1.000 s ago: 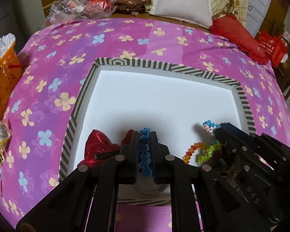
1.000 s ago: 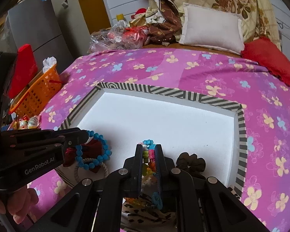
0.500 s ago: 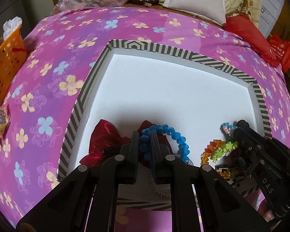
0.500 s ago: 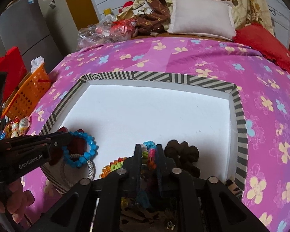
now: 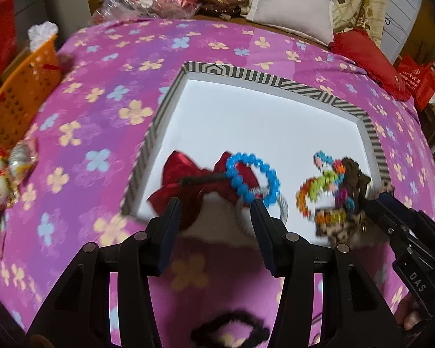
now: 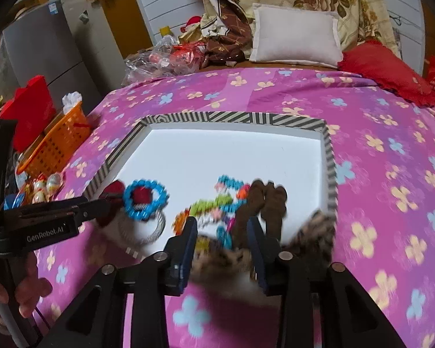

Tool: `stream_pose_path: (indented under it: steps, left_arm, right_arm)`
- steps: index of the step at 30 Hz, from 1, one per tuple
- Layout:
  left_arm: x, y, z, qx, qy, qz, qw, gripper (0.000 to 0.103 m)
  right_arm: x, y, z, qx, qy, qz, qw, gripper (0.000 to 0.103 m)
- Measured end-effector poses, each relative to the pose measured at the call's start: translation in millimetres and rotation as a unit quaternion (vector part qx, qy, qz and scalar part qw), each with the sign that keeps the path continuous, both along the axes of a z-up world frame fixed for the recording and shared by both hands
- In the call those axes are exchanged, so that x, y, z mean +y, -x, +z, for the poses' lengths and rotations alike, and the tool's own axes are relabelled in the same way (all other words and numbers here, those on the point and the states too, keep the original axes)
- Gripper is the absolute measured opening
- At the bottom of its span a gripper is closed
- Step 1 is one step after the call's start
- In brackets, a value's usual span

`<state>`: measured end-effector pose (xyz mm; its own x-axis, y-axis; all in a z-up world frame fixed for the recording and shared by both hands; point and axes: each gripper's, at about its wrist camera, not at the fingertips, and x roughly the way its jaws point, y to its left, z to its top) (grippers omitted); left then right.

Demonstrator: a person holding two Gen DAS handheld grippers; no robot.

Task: Organize jewelry
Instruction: 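Move both grippers back toward the black scrunchie and Mickey hair tie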

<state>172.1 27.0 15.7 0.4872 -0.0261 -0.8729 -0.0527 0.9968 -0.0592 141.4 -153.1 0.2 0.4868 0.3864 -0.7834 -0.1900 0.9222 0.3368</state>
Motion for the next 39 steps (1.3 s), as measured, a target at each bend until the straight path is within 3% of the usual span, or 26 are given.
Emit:
stream_pose_path:
  steps: [8, 17, 39]
  left_arm:
    - [-6.1, 61.4, 13.8, -0.035, -0.041, -0.004, 0.9985, 0.049]
    - [-4.5, 117.6, 16.2, -0.055, -0.049, 0.006, 0.9973, 0.049]
    - [1.5, 173.9, 3.3, -0.049, -0.047, 0.020, 0.9975, 0.049]
  right_arm:
    - [4.4, 49.1, 17.1, -0.013, 0.008, 0.002, 1.000, 0.042]
    - [16.0, 96.3, 25.9, -0.014, 0.018, 0.013, 1.000, 0.042]
    - [25.6, 150.9, 30.7, -0.008, 0.011, 0.022, 1.000, 0.048]
